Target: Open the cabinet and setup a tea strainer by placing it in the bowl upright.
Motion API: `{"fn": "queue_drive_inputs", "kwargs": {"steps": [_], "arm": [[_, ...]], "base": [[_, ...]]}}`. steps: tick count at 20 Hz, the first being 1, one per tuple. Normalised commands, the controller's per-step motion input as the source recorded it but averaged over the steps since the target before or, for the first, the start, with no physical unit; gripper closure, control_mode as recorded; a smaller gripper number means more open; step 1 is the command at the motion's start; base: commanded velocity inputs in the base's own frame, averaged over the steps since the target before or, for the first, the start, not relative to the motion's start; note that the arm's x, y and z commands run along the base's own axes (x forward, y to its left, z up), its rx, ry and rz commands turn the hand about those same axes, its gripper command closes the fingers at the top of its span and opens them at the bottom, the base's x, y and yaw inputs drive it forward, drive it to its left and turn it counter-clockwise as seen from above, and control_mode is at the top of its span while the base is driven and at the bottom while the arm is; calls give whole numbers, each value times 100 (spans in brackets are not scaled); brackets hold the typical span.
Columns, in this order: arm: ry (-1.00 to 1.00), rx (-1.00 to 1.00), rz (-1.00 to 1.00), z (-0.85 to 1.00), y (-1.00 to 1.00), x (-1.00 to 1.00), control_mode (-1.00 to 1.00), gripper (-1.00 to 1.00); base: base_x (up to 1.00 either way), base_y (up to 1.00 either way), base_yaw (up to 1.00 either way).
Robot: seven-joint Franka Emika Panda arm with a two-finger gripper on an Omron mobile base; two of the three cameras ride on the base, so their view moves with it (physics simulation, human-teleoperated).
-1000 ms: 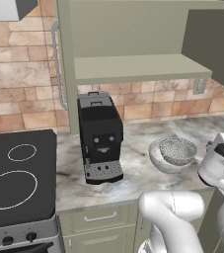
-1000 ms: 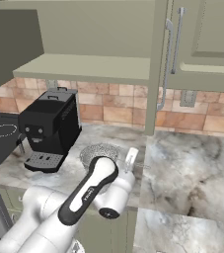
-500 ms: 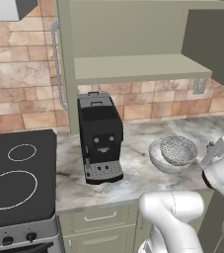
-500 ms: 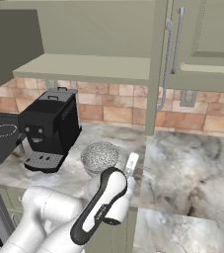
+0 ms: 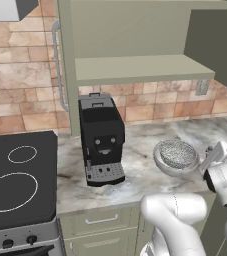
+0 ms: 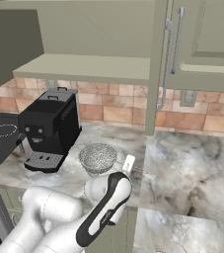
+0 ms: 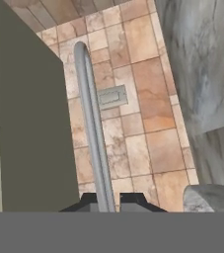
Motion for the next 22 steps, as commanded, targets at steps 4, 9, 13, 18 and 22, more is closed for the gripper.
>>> {"fn": "queue_drive_inputs", "kwargs": {"steps": [4,9,13,18,22], "arm": [[0,0,0,-1,0,0,-100,100],[0,0,0,-4,0,3,-100,100],[0,0,0,0,-1,0,-100,100],[1,0,0,4,-22,0,-100,100],[0,0,0,6,-26,0,-100,100]], "base": [[0,0,0],[0,0,0],[0,0,0],[0,0,0],[0,0,0]]}}
